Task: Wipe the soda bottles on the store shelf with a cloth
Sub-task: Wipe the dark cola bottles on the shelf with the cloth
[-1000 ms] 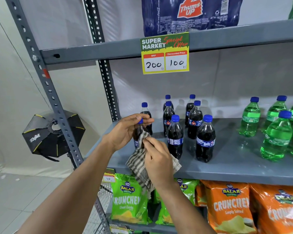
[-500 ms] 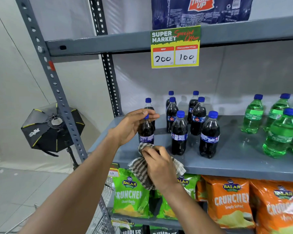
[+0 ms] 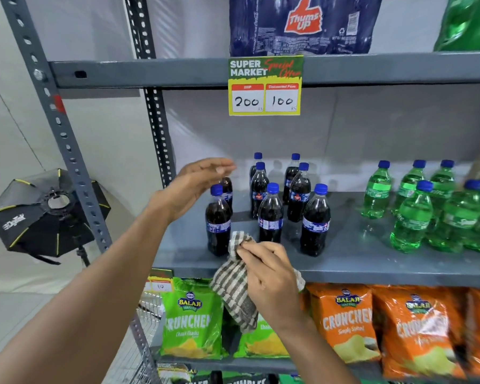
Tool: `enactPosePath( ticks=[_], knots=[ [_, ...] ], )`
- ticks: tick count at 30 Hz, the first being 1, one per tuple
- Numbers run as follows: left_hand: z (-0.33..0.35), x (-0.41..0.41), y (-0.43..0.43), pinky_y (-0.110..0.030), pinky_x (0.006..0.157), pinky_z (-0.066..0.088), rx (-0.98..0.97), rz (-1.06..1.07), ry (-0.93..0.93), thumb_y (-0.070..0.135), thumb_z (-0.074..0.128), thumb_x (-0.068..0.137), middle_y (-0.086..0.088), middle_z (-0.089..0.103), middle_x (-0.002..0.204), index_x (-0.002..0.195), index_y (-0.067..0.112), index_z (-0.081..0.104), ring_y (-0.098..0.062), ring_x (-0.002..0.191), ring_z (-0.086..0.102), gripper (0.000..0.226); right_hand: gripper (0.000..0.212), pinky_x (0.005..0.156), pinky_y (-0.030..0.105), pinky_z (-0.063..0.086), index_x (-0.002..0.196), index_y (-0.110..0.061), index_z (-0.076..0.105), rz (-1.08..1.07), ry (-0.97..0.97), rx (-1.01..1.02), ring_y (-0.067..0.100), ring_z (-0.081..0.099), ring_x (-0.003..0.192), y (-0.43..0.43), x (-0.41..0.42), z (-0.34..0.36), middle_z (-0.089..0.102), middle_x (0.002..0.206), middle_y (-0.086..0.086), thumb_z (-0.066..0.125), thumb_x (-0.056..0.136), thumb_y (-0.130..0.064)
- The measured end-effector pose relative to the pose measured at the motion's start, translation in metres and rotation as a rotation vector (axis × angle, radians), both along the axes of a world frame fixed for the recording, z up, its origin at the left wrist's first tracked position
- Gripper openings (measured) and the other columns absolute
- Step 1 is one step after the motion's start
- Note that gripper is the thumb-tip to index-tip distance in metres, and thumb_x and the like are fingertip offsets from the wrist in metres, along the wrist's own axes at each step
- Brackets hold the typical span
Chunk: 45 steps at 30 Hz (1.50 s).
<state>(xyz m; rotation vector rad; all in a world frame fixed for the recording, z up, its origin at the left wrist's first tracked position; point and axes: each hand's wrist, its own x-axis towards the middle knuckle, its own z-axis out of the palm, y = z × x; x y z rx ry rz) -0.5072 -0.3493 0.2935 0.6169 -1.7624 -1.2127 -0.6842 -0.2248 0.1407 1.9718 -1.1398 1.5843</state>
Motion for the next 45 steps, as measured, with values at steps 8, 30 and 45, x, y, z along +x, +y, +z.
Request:
enactPosePath(
  ticks=[8, 30, 45],
  knots=[
    [0.027, -0.082, 0.063, -0.018, 0.091, 0.050, -0.304, 0.076, 0.064, 0.005, 0.061, 0.096, -0.001, 0.072, 0.119, 0.119, 0.013, 0.068, -0.008, 0.114, 0.066, 0.025, 0.019, 0.091, 0.026, 0.051, 0.108, -0.003, 0.076, -0.129, -0.157, -0.130, 0.022, 0.061, 0.102, 0.032, -0.062, 0.014, 0.072, 0.111, 0.004, 0.065, 0.093, 0.002],
    [-0.016, -0.207, 0.031, -0.030, 0.110, 0.044, -0.033, 0.034, -0.295, 0.008, 0.048, 0.104, -0.008, 0.066, 0.130, 0.129, 0.006, 0.062, -0.017, 0.126, 0.059, 0.029, 0.037, 0.093, 0.026, 0.047, 0.114, -0.006, 0.075, -0.237, 0.075, 0.108, 0.026, 0.057, 0.101, -0.022, -0.150, 0.041, 0.069, 0.119, 0.002, 0.073, 0.081, 0.010],
    [-0.016, -0.206, 0.031, -0.020, 0.100, 0.047, -0.006, 0.010, -0.280, 0.013, 0.048, 0.106, 0.002, 0.071, 0.117, 0.115, 0.018, 0.068, -0.008, 0.112, 0.067, 0.023, 0.042, 0.080, 0.037, 0.056, 0.114, -0.009, 0.073, -0.239, 0.216, 0.227, 0.027, 0.054, 0.099, -0.009, -0.151, -0.012, 0.066, 0.115, 0.001, 0.070, 0.076, 0.008]
  ],
)
